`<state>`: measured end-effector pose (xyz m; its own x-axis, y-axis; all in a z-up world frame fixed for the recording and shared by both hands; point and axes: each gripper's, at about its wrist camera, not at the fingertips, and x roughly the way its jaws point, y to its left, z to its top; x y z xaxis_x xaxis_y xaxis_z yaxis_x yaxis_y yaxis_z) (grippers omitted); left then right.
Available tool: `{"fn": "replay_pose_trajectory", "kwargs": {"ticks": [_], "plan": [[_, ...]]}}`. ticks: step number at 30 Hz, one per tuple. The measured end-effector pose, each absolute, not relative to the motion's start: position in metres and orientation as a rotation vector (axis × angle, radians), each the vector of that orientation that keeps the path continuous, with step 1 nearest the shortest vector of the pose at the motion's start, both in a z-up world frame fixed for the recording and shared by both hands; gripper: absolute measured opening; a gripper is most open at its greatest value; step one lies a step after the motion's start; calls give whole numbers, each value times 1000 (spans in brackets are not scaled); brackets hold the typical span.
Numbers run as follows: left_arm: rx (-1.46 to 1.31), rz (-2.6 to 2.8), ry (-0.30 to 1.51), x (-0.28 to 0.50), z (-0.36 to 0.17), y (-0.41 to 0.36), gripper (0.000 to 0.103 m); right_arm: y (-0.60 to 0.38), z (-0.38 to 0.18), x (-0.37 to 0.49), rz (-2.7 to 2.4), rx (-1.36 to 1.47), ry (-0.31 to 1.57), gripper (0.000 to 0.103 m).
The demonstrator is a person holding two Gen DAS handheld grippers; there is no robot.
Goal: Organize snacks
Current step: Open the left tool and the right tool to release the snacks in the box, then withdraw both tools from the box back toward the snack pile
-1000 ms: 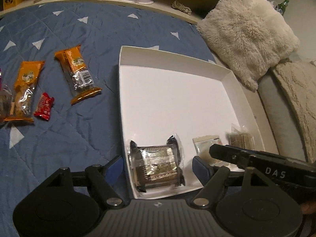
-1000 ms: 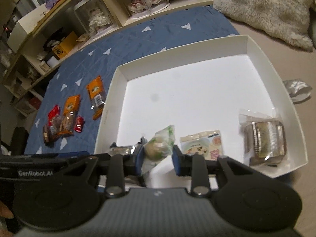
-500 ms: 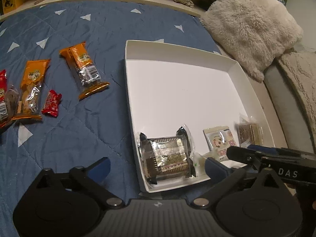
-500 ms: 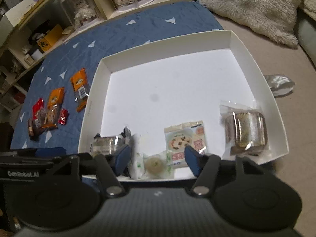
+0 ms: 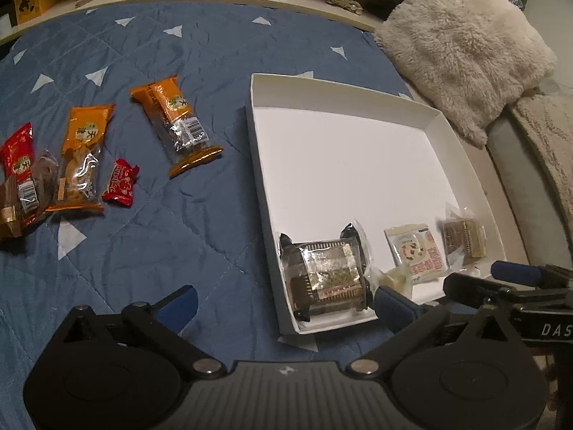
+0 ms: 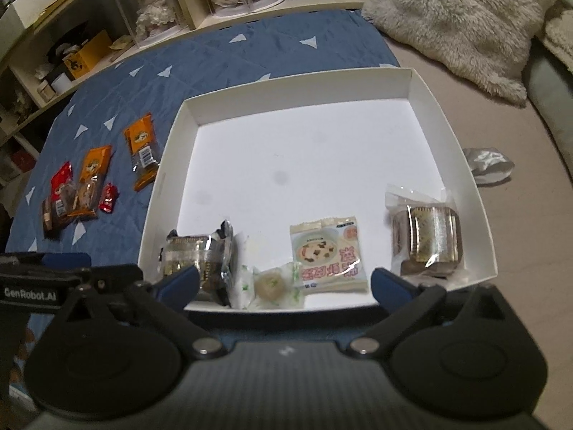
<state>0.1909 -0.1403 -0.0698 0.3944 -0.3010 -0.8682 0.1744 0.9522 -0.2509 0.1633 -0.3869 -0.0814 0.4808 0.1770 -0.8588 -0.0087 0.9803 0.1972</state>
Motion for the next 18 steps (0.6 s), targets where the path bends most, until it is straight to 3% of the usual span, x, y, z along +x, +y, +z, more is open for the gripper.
{"fn": "replay_pose_trajectory", "kwargs": {"ticks": [18], "plan": [[-83, -245, 1089, 190, -54, -87, 103, -367, -73, 161, 86, 154, 1040, 103]]}}
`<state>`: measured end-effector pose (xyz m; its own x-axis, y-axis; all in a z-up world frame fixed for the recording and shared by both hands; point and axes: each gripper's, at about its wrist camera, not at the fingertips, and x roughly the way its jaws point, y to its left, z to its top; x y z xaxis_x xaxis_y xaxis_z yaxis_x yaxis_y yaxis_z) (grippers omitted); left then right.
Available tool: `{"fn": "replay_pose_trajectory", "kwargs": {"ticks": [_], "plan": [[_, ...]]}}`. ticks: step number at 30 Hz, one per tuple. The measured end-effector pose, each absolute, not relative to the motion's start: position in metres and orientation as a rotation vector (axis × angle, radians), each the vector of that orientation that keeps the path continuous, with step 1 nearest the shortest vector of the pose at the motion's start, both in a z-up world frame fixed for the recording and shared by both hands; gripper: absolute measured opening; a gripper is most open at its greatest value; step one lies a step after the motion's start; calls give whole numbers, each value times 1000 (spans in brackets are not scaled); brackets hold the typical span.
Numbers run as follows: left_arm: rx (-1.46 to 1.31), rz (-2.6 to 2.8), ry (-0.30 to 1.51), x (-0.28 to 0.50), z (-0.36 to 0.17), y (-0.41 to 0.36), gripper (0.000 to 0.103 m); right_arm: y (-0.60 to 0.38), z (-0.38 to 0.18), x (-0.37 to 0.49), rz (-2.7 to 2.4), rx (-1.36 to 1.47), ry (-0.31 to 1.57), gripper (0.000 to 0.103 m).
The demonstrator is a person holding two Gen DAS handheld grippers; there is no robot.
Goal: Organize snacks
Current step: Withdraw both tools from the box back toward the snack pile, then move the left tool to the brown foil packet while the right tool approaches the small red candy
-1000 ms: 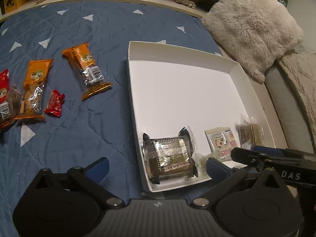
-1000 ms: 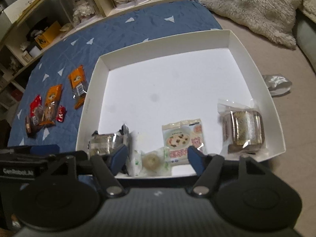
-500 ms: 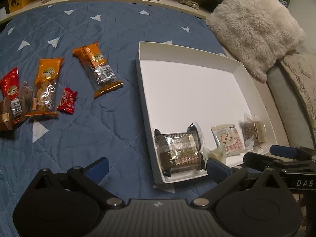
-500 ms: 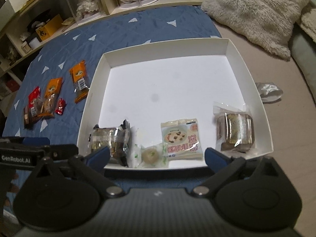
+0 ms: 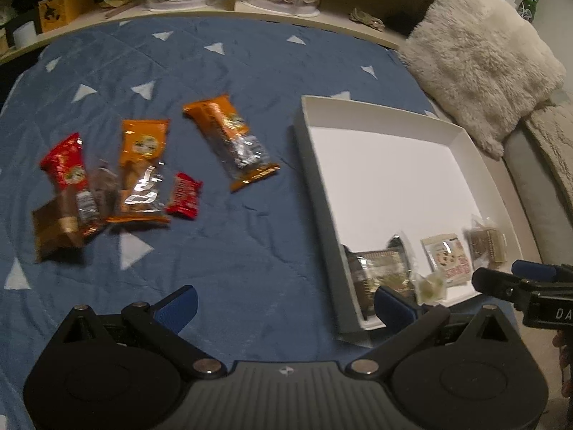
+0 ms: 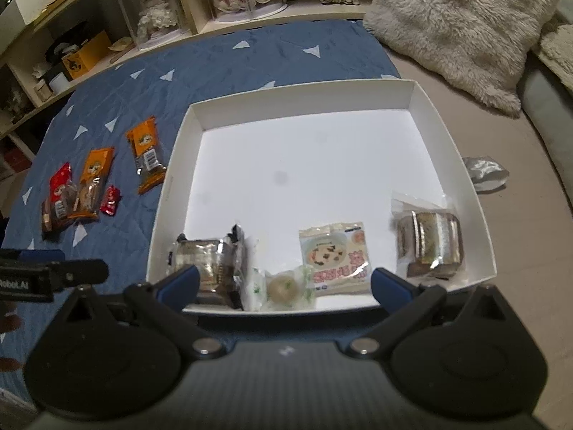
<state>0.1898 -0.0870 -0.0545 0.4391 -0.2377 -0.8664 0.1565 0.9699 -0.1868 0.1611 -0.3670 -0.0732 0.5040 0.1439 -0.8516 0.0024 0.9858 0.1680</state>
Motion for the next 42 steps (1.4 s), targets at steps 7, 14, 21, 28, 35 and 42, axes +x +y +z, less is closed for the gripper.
{"fn": "replay_pose_trajectory", "kwargs": {"ticks": [7, 14, 21, 28, 35, 42], "plan": [[-83, -186, 1061, 195, -46, -46, 103, -344, -69, 170, 112, 163, 1017, 103], [-107, -129, 1040, 200, -42, 2, 103, -313, -63, 178, 170, 183, 953, 103], [-124, -59, 996, 206, -43, 51, 103, -282, -62, 190, 226, 162, 885, 103], [-216, -22, 971, 219, -53, 90, 103, -255, -67, 205, 309, 148, 818, 103], [-300, 5, 987, 233, -68, 104, 103, -220, -82, 231, 388, 226, 806, 103], [-291, -41, 1041, 251, -90, 104, 103, -196, -105, 257, 391, 382, 834, 76]]}}
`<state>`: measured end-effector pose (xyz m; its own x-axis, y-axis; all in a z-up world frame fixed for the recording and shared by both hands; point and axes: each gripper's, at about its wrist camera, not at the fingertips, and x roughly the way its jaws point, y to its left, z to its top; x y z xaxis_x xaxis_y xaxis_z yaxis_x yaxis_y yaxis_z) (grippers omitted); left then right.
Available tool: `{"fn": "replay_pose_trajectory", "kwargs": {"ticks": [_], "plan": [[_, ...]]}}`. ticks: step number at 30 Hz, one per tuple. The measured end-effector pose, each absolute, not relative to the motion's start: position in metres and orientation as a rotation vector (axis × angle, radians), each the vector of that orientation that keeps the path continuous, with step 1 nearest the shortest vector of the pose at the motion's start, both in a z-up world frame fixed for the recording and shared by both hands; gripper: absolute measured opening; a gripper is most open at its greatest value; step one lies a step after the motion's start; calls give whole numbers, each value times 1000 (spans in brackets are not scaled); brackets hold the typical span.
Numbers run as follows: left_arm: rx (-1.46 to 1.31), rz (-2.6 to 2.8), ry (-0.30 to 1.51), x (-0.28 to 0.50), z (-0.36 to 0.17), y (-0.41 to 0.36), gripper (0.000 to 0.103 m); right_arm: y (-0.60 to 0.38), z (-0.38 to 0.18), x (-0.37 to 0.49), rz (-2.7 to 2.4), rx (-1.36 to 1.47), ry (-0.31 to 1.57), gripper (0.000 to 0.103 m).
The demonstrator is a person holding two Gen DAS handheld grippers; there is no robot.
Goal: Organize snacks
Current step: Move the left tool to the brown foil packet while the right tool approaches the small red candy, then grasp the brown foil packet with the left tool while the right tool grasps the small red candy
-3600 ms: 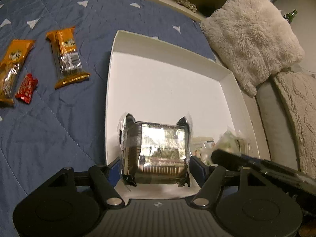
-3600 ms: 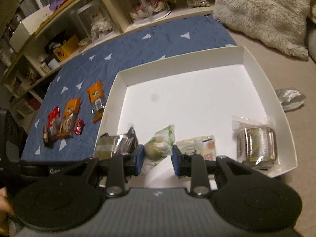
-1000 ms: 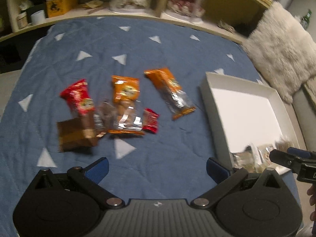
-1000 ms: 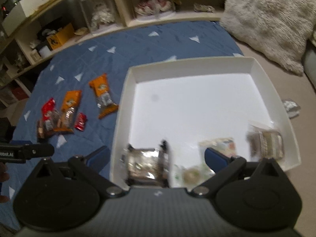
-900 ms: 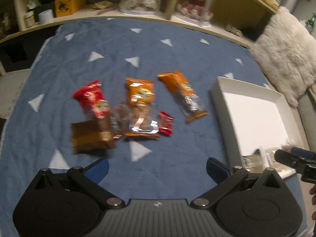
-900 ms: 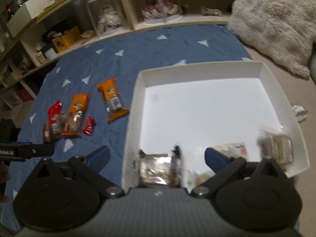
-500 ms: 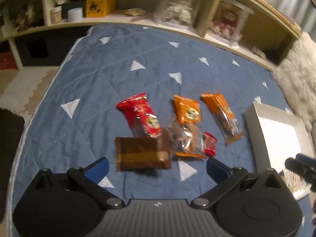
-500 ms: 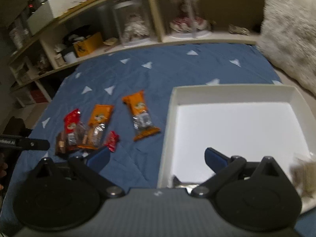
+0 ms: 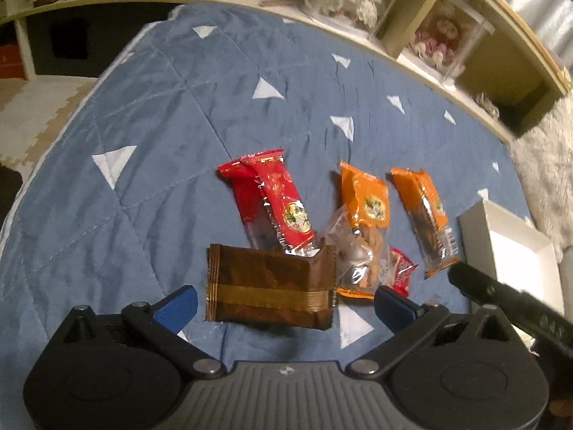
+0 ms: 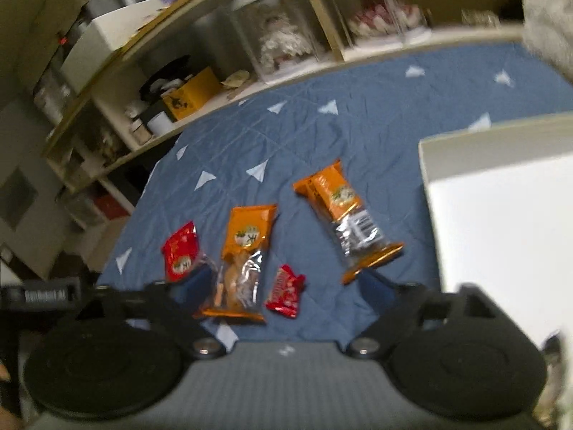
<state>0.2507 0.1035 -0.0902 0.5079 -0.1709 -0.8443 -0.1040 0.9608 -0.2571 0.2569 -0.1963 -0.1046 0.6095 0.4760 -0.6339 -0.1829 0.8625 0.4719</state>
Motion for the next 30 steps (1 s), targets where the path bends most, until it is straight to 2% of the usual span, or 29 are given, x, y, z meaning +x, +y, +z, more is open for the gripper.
{"fn": "replay_pose_trajectory", "kwargs": {"ticks": [6, 13, 16, 19, 21, 30], "plan": [[-266, -69, 1059, 261, -104, 110, 103, -191, -133, 270, 343, 556, 925, 62], [-285, -80, 1094, 268, -118, 114, 103, -188, -156, 280, 311, 676, 960, 56], [-281, -75, 1099, 270, -121, 113, 102, -183, -162, 283, 318, 672, 967, 50], [-263, -72, 1106, 271, -122, 111, 102, -179, -166, 287, 305, 658, 970, 38], [-244, -60, 1109, 271, -121, 109, 95, -179, -170, 289, 299, 655, 976, 30], [-305, 9, 1095, 269, -112, 121, 69, -180, -164, 285, 326, 590, 958, 28]]}}
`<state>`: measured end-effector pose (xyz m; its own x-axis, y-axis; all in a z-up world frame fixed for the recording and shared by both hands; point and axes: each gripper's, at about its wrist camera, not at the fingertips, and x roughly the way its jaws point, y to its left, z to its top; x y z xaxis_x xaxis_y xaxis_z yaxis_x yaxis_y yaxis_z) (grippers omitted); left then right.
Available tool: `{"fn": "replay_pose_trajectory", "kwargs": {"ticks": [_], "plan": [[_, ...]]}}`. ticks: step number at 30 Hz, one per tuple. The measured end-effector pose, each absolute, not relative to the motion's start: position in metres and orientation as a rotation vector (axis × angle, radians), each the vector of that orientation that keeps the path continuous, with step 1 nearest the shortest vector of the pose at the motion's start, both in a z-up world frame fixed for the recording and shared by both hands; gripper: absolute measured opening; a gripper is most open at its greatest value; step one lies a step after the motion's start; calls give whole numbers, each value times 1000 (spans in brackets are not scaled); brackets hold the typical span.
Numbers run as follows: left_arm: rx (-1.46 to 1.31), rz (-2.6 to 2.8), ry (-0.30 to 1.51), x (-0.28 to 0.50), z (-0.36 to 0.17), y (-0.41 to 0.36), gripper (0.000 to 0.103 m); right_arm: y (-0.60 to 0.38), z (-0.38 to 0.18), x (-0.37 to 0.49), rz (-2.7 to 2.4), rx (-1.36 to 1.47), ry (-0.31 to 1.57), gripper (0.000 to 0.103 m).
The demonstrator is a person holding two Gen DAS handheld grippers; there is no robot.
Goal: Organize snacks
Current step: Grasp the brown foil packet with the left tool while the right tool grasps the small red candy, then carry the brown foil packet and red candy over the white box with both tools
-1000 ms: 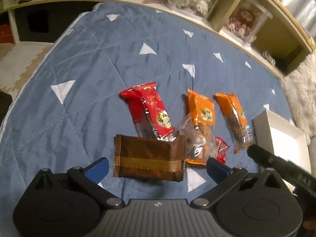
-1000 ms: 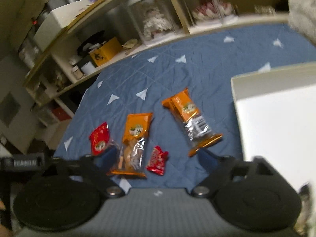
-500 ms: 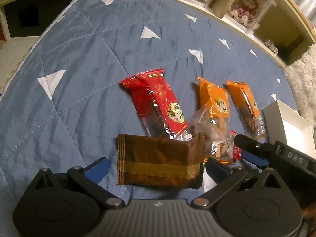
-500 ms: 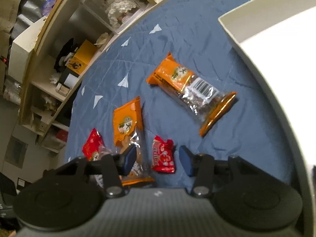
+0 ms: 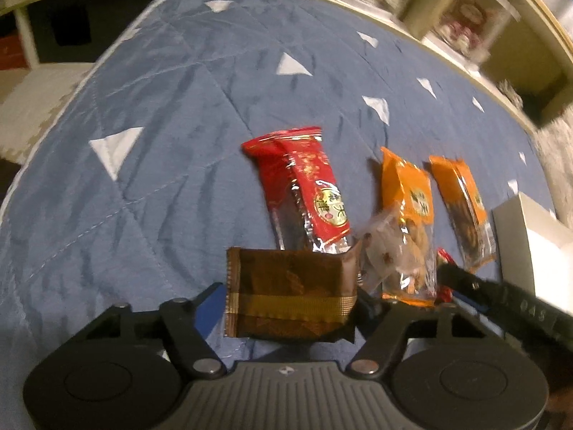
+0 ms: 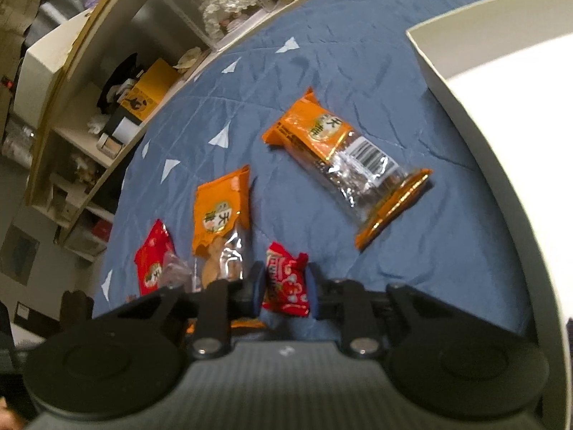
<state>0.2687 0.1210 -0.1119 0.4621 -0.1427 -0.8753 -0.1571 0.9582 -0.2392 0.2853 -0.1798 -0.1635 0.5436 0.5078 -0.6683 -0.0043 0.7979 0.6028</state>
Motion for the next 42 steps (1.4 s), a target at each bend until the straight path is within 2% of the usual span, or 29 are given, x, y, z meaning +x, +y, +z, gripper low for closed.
{"fn": "replay_pose_trajectory", "kwargs": {"ticks": [5, 6, 8, 11, 17, 22, 42], "plan": [[-334, 27, 1075, 264, -103, 124, 58, -179, -156, 282, 325, 550, 931, 28], [-341, 22, 1070, 262, -102, 124, 51, -180, -154, 282, 325, 543, 923, 28], [-366, 29, 1060, 259, -98, 124, 48, -183, -150, 280, 328, 538, 912, 28], [-370, 46, 1036, 253, -91, 123, 34, -185, -143, 277, 332, 518, 899, 28], [-370, 70, 984, 240, -76, 125, 20, -186, -131, 267, 348, 461, 876, 28], [-368, 103, 938, 229, -66, 124, 16, -186, -119, 256, 366, 397, 853, 28], [-297, -51, 808, 203, -12, 41, 16, -222, -55, 225, 443, 277, 774, 28]]}}
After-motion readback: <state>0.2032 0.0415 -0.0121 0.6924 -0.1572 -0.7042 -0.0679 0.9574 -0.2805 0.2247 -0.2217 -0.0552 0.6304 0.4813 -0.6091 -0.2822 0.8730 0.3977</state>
